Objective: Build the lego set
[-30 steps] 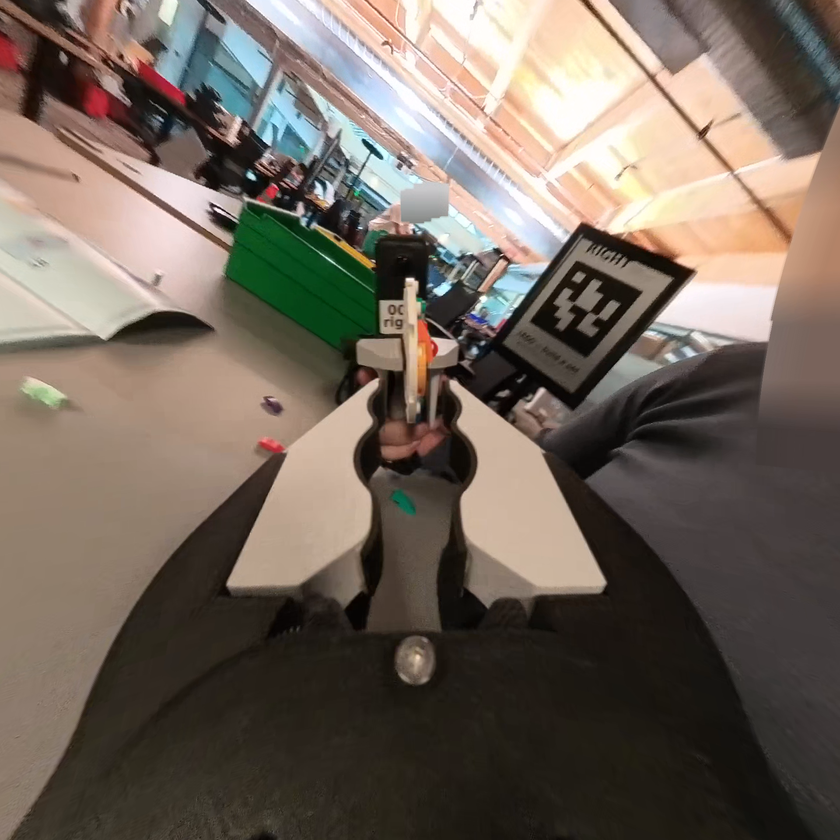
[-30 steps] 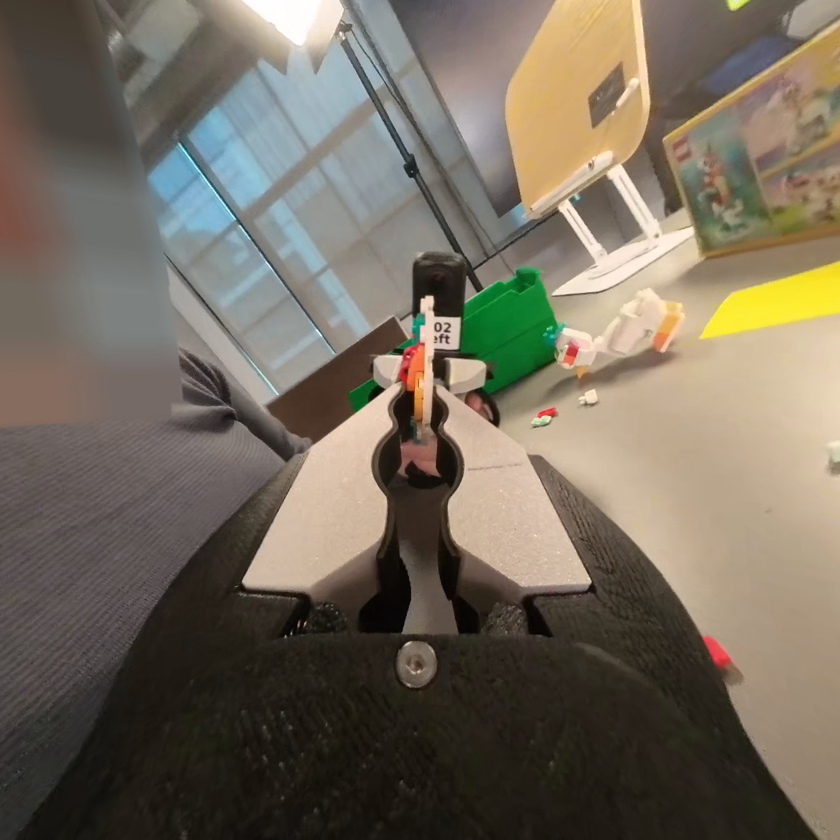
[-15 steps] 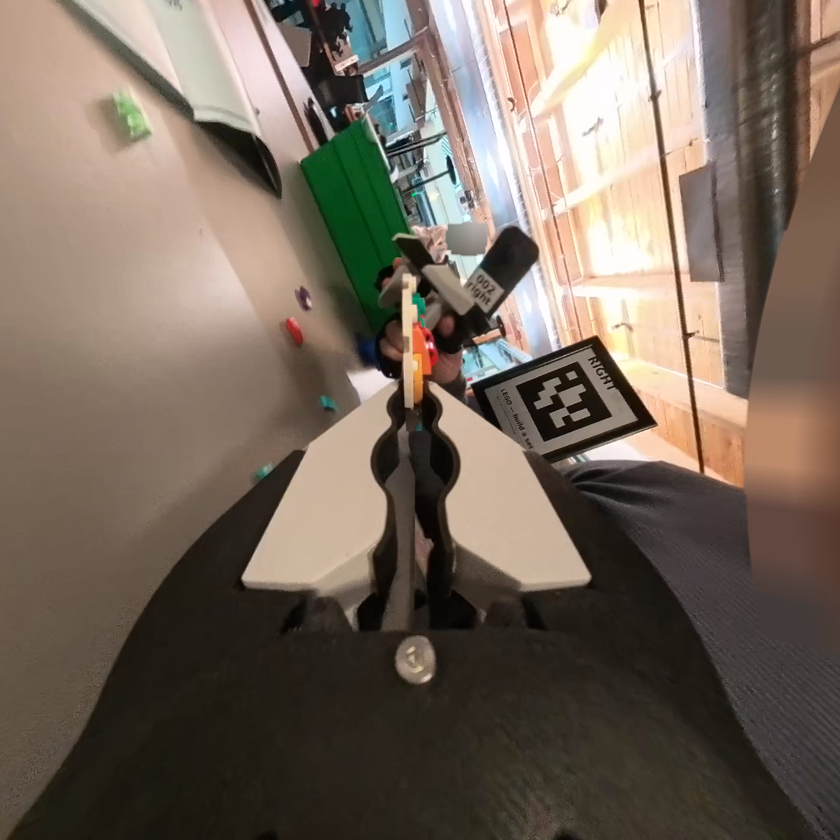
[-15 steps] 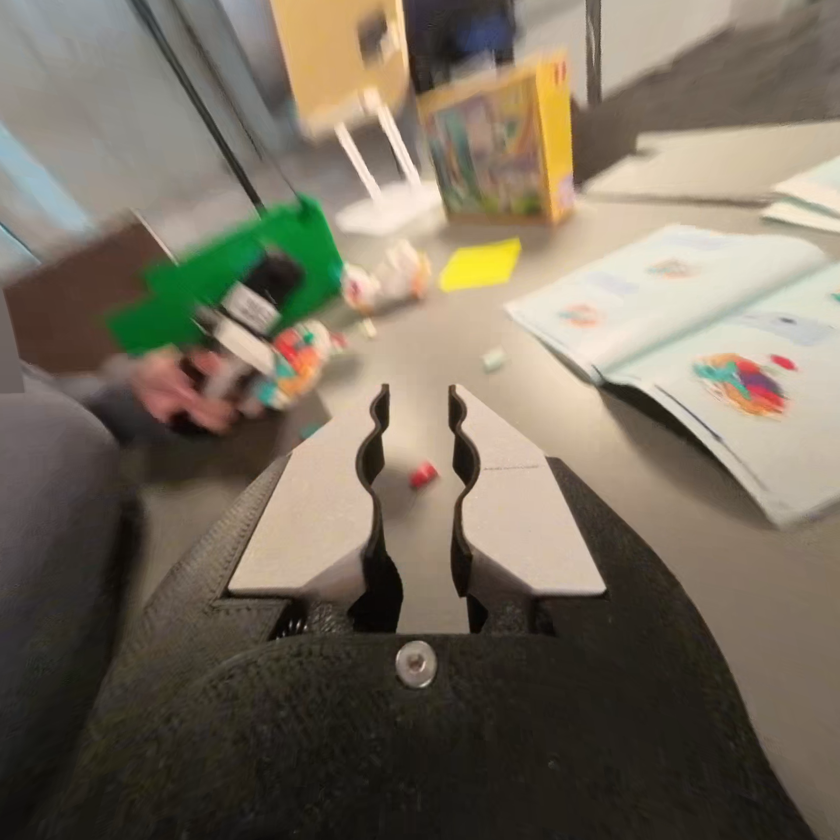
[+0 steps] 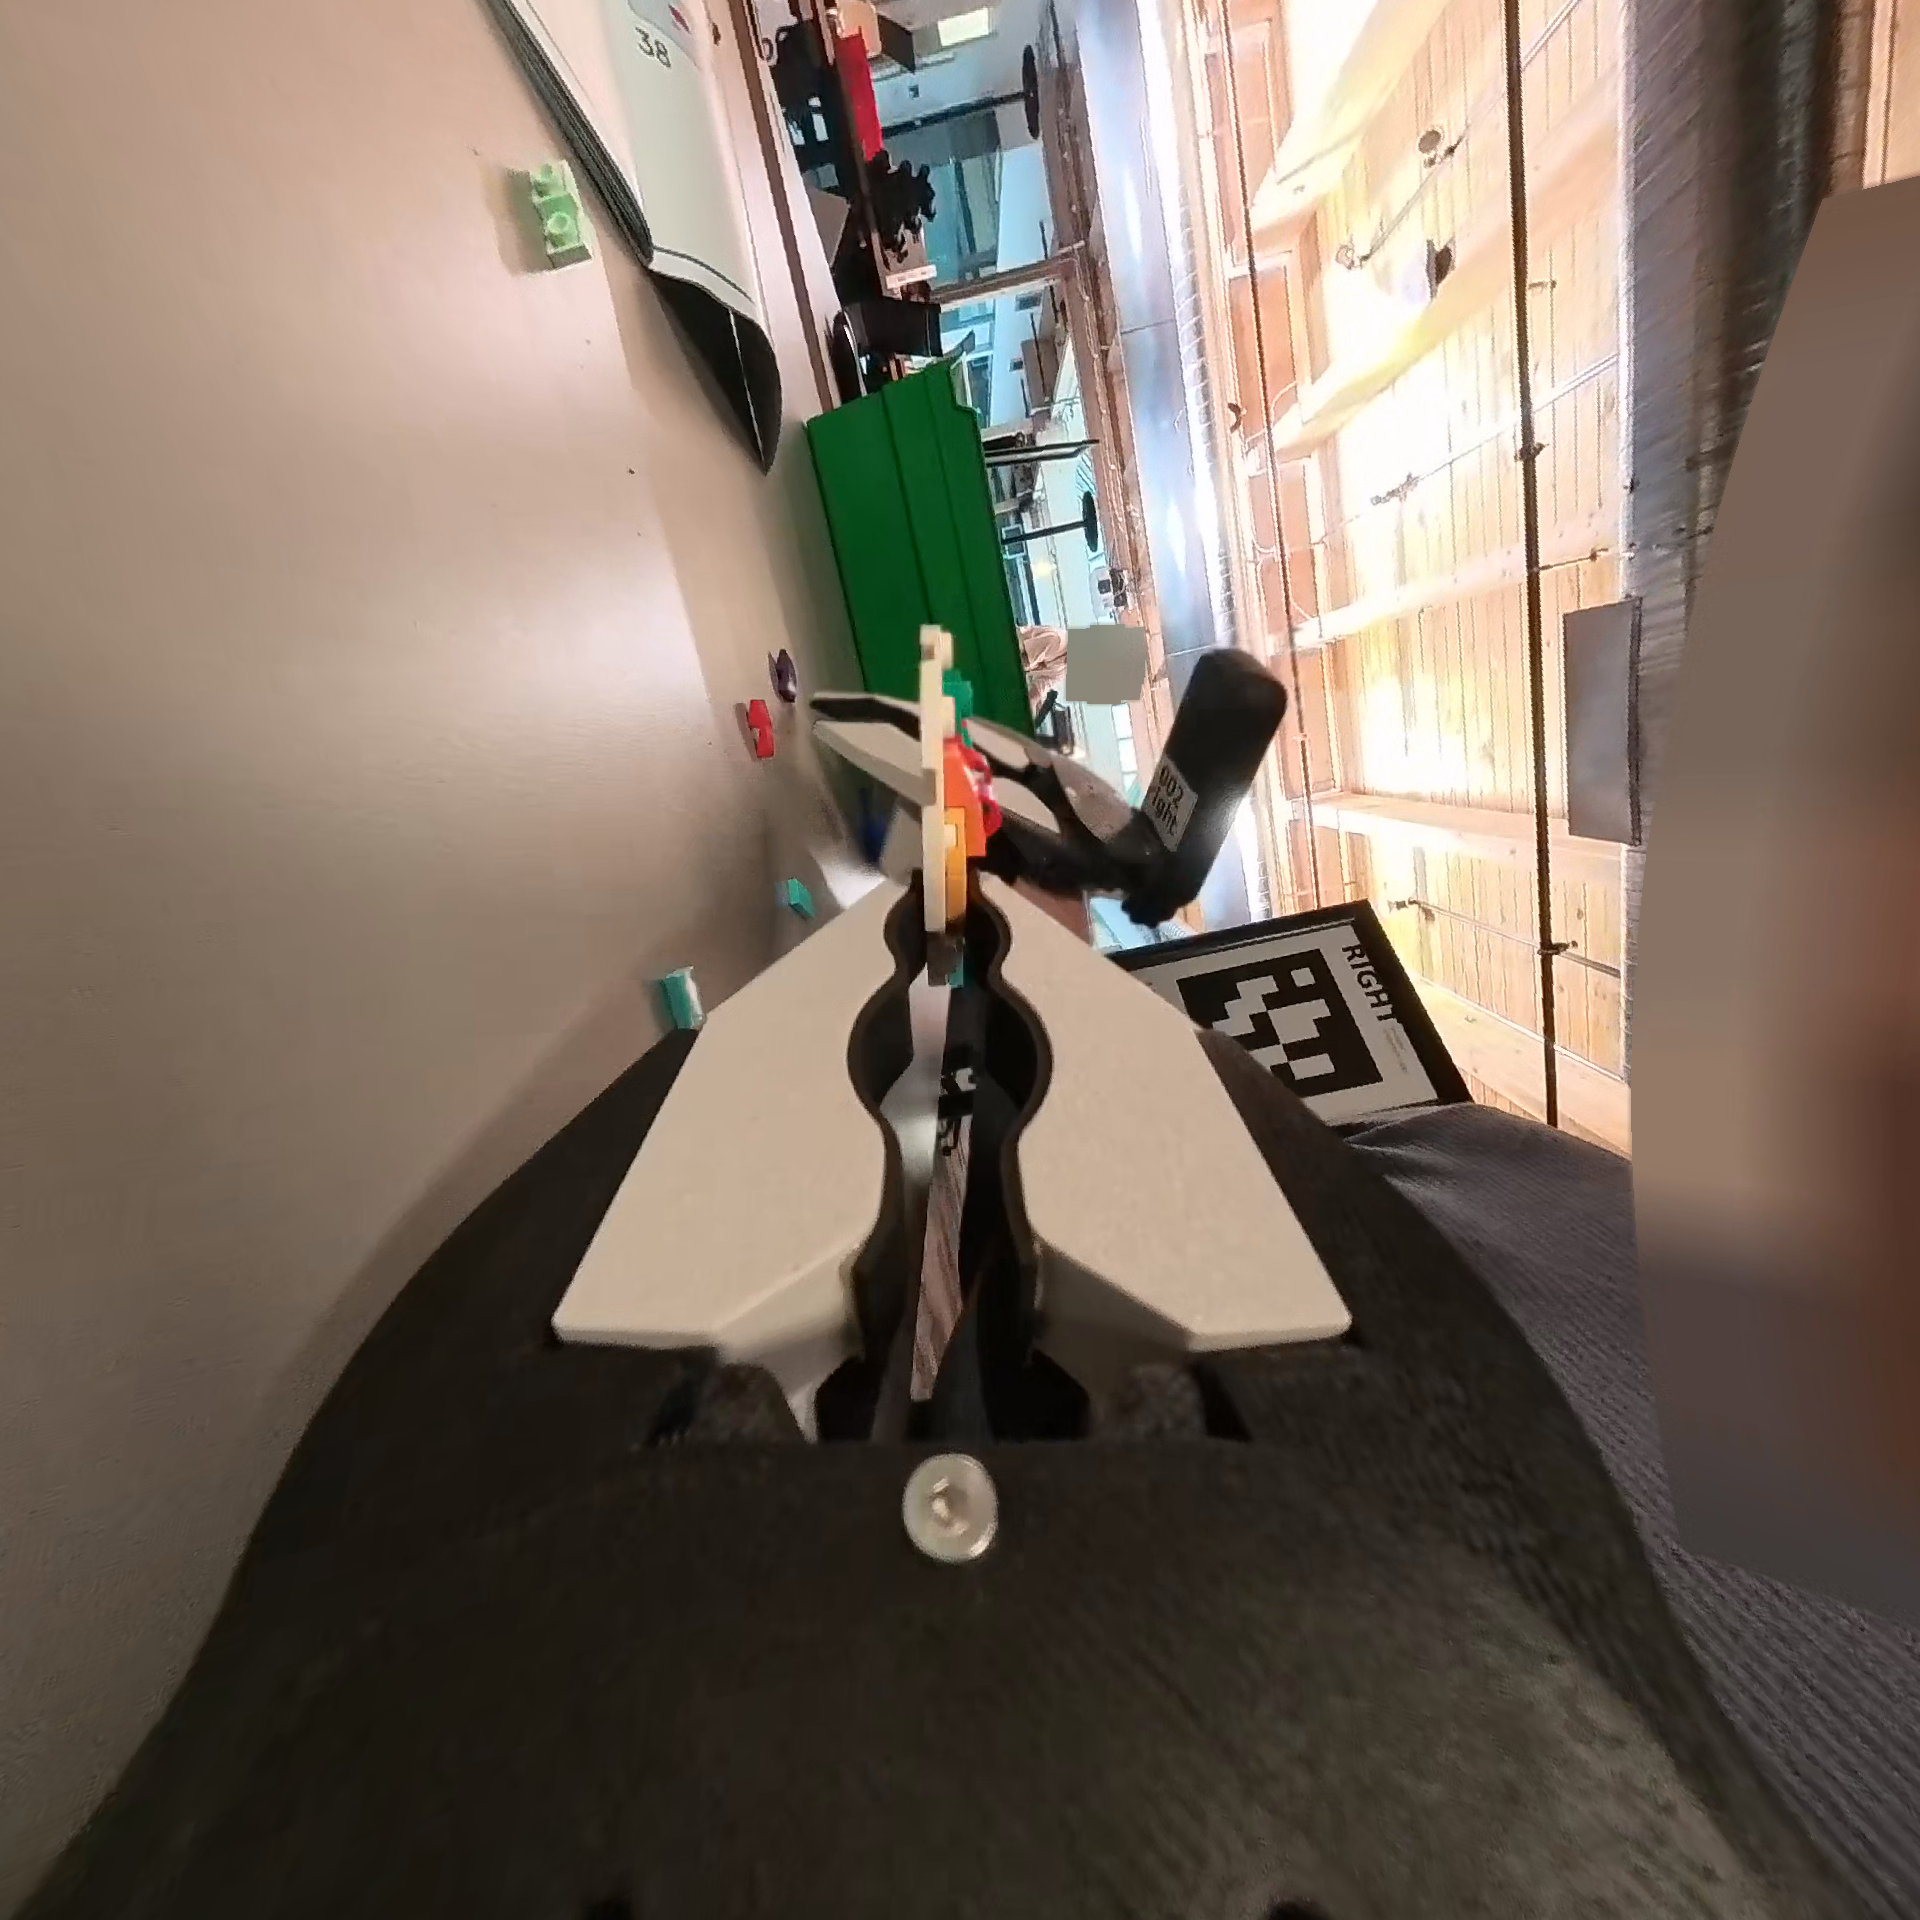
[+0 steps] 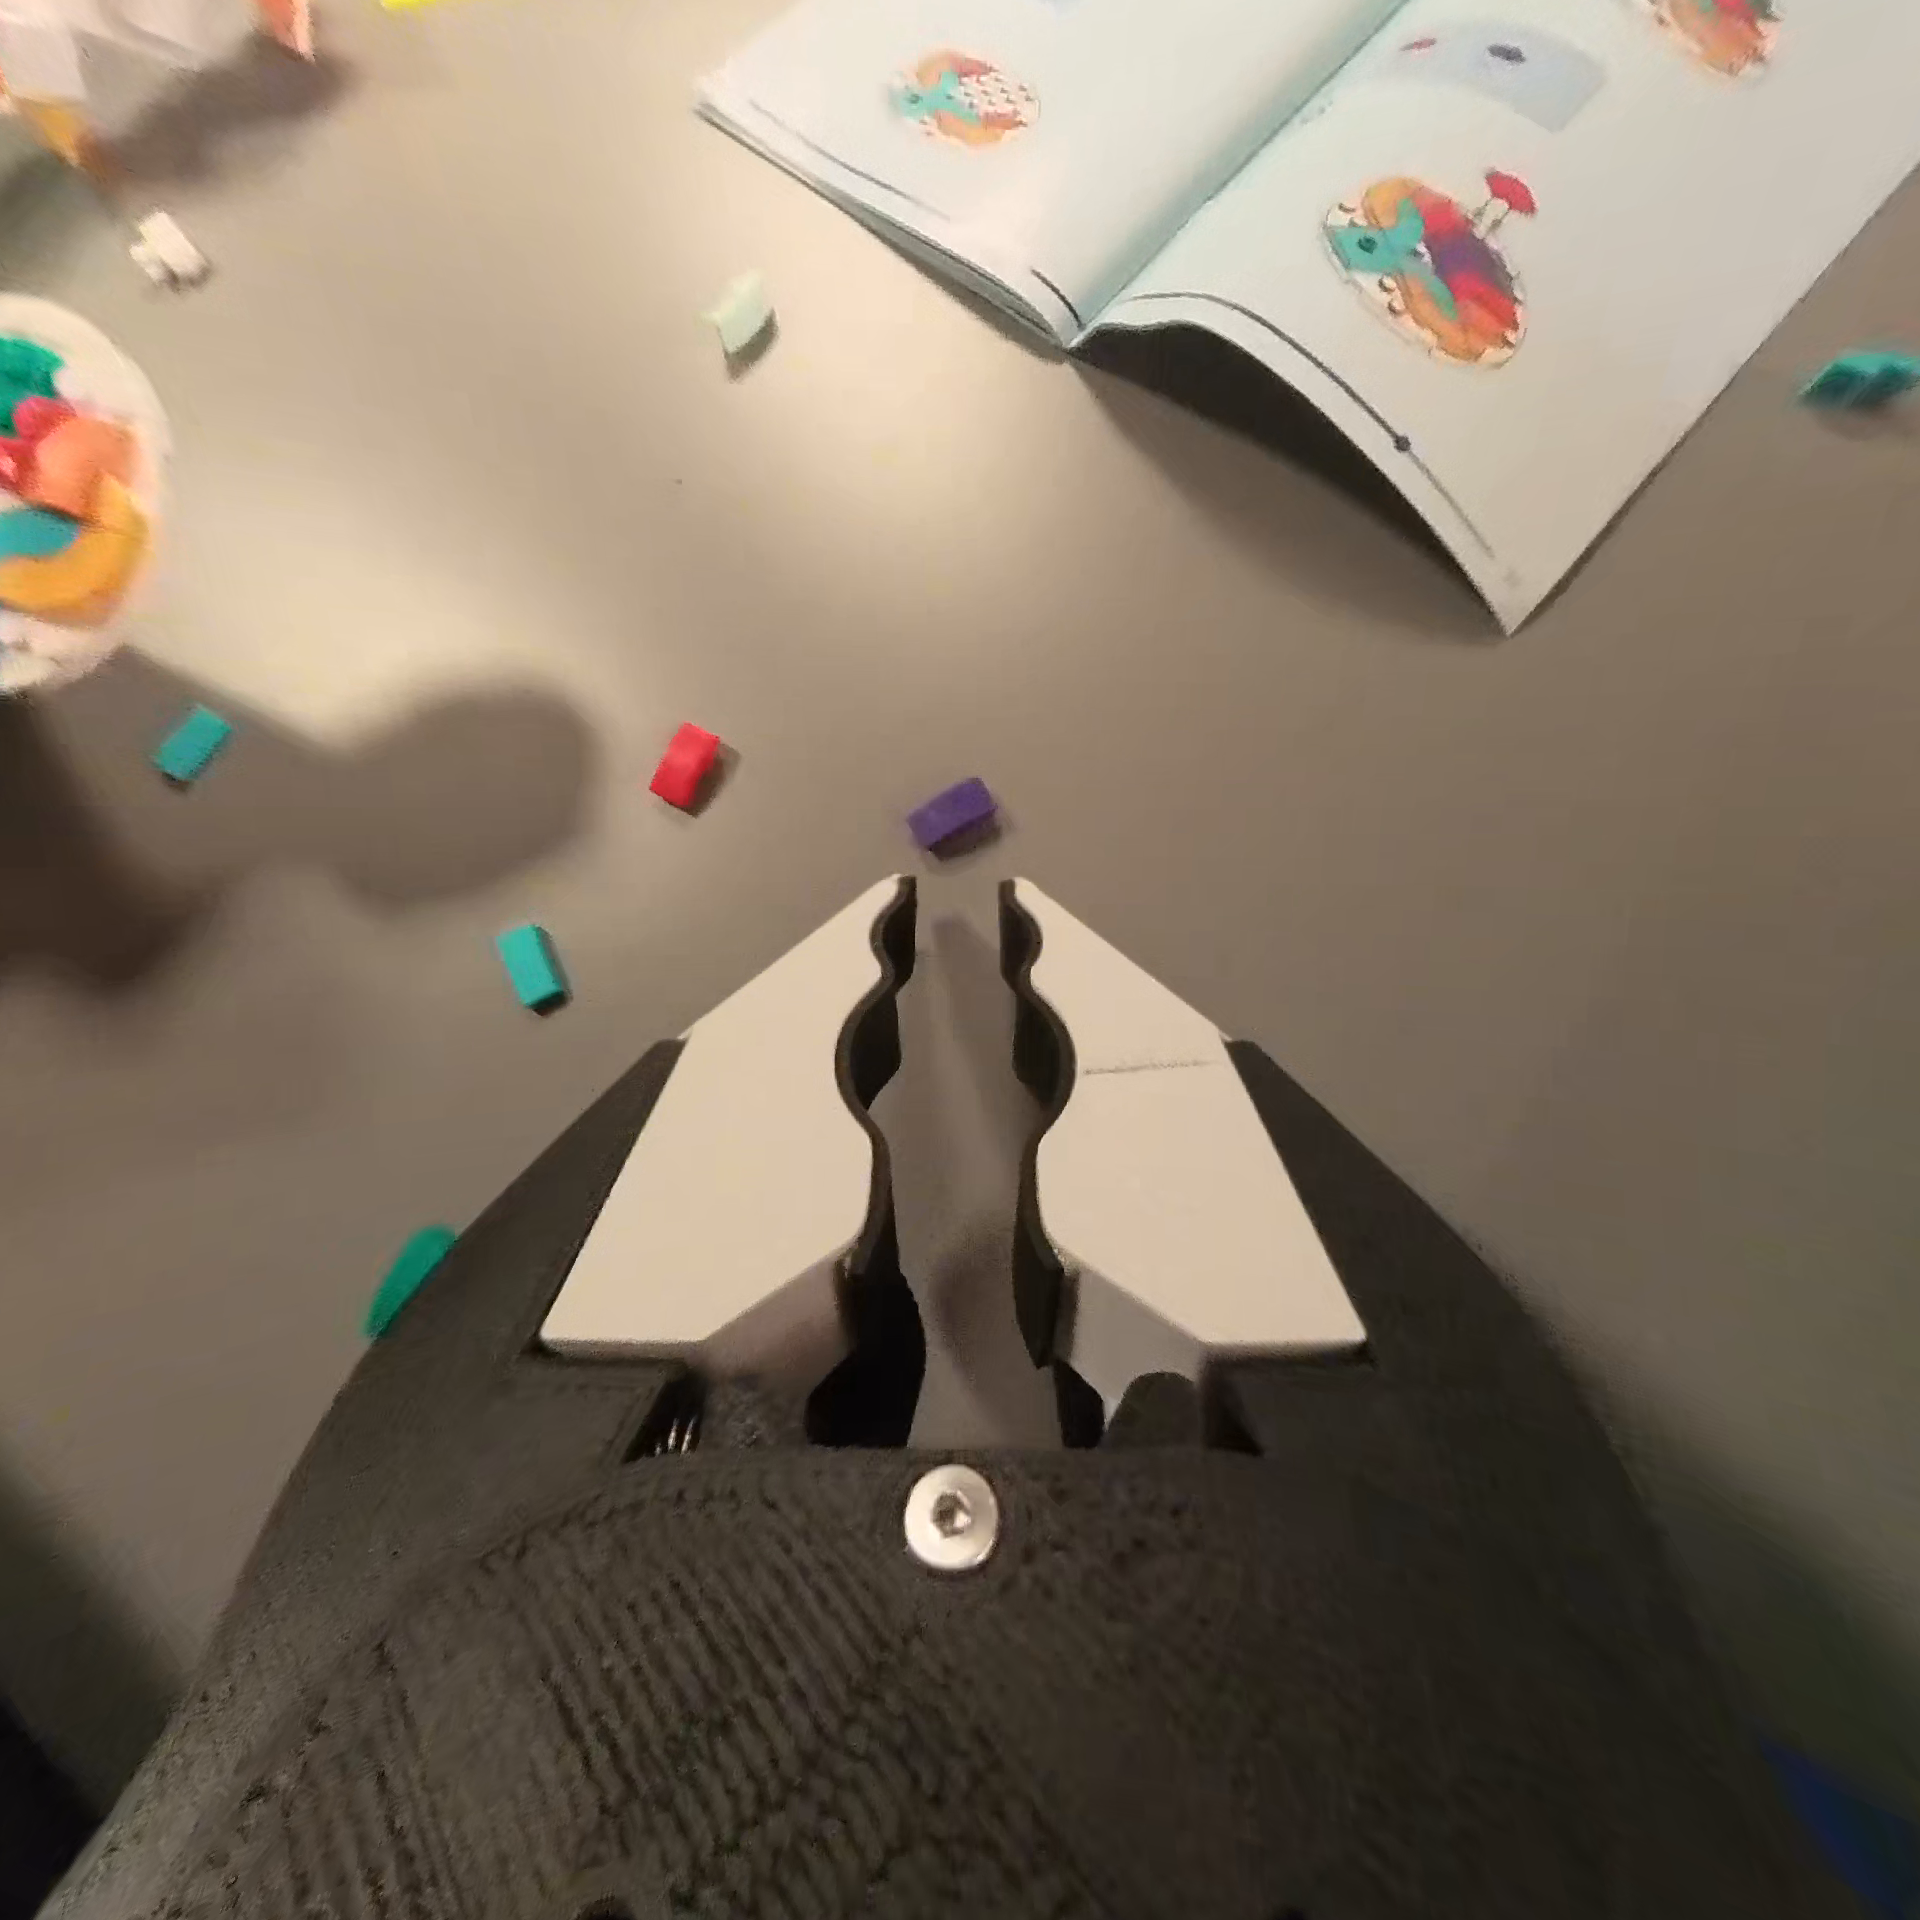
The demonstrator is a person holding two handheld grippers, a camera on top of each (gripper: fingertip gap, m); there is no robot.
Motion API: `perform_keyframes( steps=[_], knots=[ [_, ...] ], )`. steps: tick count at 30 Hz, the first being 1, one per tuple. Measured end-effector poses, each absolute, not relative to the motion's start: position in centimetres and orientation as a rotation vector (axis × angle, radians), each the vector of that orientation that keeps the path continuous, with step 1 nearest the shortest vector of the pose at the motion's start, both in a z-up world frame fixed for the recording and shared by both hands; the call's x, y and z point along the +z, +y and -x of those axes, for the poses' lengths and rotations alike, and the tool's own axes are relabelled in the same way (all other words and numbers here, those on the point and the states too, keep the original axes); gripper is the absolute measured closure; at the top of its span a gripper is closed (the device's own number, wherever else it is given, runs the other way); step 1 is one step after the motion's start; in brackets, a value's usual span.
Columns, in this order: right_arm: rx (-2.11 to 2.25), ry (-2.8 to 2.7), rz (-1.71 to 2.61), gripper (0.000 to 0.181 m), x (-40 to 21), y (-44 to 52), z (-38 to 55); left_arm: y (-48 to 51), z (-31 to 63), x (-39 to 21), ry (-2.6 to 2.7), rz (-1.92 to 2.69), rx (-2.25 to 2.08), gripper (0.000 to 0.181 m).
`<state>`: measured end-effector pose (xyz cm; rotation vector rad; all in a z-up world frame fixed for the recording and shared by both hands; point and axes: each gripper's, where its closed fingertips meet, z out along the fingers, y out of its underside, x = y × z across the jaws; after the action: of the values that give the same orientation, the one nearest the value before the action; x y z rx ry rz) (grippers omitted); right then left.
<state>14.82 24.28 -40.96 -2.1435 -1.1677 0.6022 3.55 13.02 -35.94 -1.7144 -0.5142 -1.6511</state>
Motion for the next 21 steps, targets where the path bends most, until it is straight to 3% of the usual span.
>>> perform_keyframes(
  steps=[21],
  knots=[
    [0.759,-1.055,2.123,0.176,-40.2,24.6,-11.1,14.3,-4.3,-36.7,-0.686,1.669,-1.577,0.177]
  ],
)
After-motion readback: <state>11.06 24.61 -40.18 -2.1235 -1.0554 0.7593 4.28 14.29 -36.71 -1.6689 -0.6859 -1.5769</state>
